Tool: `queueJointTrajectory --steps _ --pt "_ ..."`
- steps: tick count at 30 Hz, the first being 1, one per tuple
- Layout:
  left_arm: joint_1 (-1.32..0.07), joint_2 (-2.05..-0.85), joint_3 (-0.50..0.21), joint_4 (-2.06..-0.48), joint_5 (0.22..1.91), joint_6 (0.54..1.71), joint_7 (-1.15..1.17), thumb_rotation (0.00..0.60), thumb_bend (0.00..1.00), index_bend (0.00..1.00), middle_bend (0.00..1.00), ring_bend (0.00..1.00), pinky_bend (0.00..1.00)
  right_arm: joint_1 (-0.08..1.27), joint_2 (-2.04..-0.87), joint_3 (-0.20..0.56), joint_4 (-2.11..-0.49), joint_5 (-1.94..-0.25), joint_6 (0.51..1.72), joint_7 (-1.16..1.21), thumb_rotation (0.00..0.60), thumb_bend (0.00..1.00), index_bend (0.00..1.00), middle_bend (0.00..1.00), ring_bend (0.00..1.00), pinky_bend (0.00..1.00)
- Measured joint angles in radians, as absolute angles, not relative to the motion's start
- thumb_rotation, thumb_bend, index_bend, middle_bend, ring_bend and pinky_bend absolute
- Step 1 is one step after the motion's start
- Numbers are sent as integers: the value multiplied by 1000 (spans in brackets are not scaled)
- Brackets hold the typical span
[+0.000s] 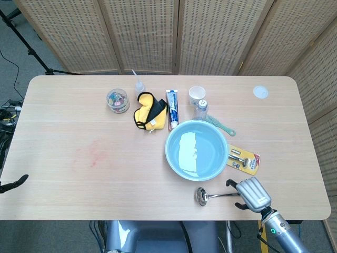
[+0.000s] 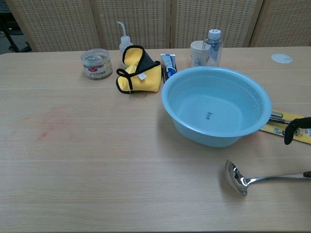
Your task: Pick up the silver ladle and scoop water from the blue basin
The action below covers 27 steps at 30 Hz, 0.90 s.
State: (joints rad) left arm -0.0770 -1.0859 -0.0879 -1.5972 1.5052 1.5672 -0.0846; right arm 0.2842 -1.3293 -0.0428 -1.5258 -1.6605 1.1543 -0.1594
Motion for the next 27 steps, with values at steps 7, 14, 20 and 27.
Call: queueJointTrajectory --steps 7,14,20,27 --pt "-76 -1083 -89 -1598 1503 1569 -88 600 0 0 0 0 61 286 -1380 -22 -1510 -1557 1115 -242 600 315 420 994 923 1000" --pt "-77 -1083 -89 -1601 1504 1568 -84 600 0 0 0 0 61 277 -1388 -32 -1485 -1538 1116 -230 600 326 424 994 923 1000" --pt "-75 -1084 -91 -1603 1504 1574 -86 600 0 0 0 0 61 272 -1405 -43 -1443 -1547 1130 -217 600 337 424 994 923 1000" --pt "-77 -1087 -90 -1604 1503 1570 -77 600 0 0 0 0 61 264 -1444 -48 -1355 -1553 1153 -198 600 337 424 994 923 1000"
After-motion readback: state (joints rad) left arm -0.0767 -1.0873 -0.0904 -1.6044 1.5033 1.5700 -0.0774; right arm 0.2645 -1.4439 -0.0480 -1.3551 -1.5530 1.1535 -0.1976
